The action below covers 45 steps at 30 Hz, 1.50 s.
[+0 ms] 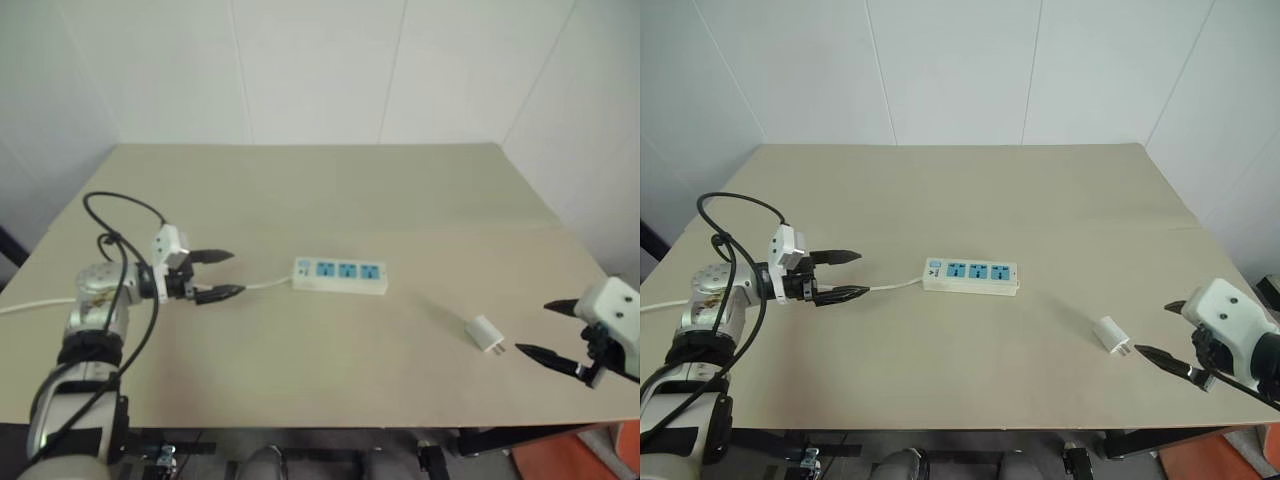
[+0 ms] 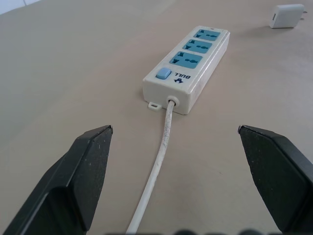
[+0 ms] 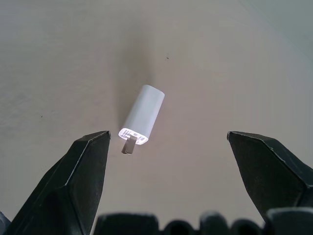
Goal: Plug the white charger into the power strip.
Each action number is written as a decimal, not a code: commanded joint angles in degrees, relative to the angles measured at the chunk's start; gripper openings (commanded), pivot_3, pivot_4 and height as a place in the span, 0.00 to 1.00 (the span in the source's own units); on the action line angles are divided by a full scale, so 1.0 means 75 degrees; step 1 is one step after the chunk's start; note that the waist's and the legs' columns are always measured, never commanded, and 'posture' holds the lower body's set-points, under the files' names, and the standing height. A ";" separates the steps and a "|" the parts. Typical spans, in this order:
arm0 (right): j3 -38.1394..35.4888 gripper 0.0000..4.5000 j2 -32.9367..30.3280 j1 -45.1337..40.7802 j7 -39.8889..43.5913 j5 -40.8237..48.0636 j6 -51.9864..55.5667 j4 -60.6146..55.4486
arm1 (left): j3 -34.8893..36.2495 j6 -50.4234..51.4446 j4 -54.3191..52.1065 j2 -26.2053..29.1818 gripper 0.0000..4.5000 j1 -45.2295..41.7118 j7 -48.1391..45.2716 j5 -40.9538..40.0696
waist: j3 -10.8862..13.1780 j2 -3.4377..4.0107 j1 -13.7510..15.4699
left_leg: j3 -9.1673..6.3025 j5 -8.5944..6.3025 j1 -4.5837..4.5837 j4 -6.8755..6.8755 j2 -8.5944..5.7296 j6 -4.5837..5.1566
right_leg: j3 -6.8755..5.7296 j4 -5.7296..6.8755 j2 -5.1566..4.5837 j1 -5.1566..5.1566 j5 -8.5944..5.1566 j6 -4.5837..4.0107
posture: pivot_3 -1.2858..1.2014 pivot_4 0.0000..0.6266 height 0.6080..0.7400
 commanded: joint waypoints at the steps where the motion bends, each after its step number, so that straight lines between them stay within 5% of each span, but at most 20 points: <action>1: -0.0129 1.00 -0.0181 -0.0189 -0.0164 -0.0104 0.0007 -0.0052 | 0.0005 -0.0008 -0.0295 0.0140 0.99 0.0040 0.0077 0.0051 | 0.0000 0.0000 -0.0001 | 0.0000 0.0000 0.0000 0.0000 0.0000 0.0000 | 0.0000 0.0000 0.0000 0.0000 0.0000 0.0000 | 0.52 0.24 1.00; 15: 0.0125 1.00 0.0044 -0.0599 -0.0399 0.0349 0.0418 -0.0549 | -0.0250 -0.1015 0.0769 -0.0267 0.99 -0.0347 0.0733 0.0688 | 0.0000 0.0000 0.0012 | 0.0001 0.0000 0.0002 0.0001 -0.0001 0.0000 | 0.0001 0.0001 0.0000 0.0002 0.0000 0.0000 | 0.52 0.24 1.00; 24: 0.1882 1.00 0.0399 -0.2197 -0.1805 0.0474 0.1593 -0.1754 | -0.0577 -0.2100 0.3306 -0.1515 0.99 -0.1675 0.1627 0.1528 | 0.0010 -0.0022 -0.0003 | -0.0002 0.0000 -0.0010 0.0008 -0.0006 0.0000 | 0.0001 0.0003 -0.0001 -0.0003 0.0002 0.0001 | 0.52 0.24 1.00; 35: 0.2819 1.00 0.1072 -0.2861 -0.3141 0.0597 0.2799 -0.2914 | -0.1057 -0.1693 0.4356 -0.2079 0.99 -0.2539 0.2942 0.2753 | 0.0011 -0.0025 0.0023 | -0.0007 0.0000 -0.0012 0.0012 -0.0009 0.0000 | -0.0001 0.0013 -0.0001 -0.0003 0.0005 0.0002 | 0.52 0.24 1.00; 38: 0.2897 1.00 0.1084 -0.2795 -0.3321 0.0542 0.2961 -0.2995 | -0.0957 -0.1319 0.4428 -0.2220 0.87 -0.2651 0.2926 0.2751 | 0.0011 -0.0025 0.0022 | -0.0007 0.0000 -0.0010 0.0013 -0.0010 0.0000 | -0.0001 0.0013 -0.0001 -0.0002 0.0005 0.0001 | 0.52 0.24 1.00; 45: 0.3146 1.00 0.1061 -0.2954 -0.3578 0.0517 0.3133 -0.2939 | -0.1113 -0.1059 0.4435 -0.2355 0.39 -0.2583 0.2933 0.3025 | 0.0008 -0.0026 0.0015 | -0.0006 0.0000 0.0001 0.0013 -0.0010 0.0000 | -0.0001 0.0017 -0.0001 0.0006 0.0005 0.0002 | 0.52 0.24 1.00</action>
